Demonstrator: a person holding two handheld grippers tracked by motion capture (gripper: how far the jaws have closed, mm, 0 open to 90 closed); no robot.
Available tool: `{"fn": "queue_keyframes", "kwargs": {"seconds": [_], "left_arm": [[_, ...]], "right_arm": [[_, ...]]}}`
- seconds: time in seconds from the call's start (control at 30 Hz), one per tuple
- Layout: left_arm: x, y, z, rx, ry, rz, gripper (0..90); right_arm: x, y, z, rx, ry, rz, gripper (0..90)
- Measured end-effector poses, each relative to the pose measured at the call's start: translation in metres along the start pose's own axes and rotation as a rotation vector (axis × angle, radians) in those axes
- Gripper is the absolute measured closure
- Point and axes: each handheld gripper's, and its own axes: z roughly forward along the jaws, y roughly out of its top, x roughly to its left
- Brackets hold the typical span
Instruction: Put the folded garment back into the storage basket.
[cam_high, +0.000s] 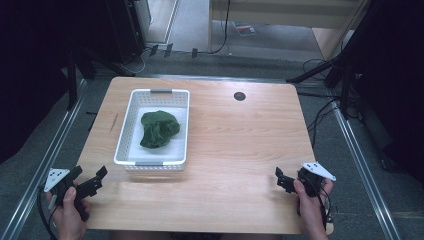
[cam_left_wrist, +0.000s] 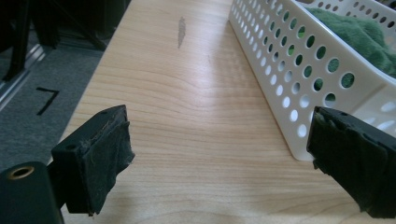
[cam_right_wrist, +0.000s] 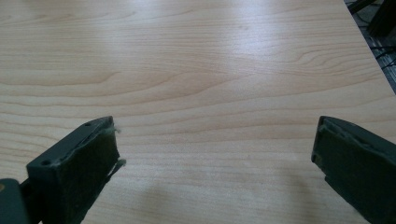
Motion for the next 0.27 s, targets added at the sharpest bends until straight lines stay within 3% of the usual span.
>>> {"fn": "queue_keyframes", "kwargs": {"seconds": [0.27], "left_arm": [[0.0013,-0.0007,-0.0012,-0.012,-0.016,-0.016,7.3]], "right_arm": [[-0.0001,-0.0001,-0.0002,-0.002,0.003,-0.002,0.8]]}}
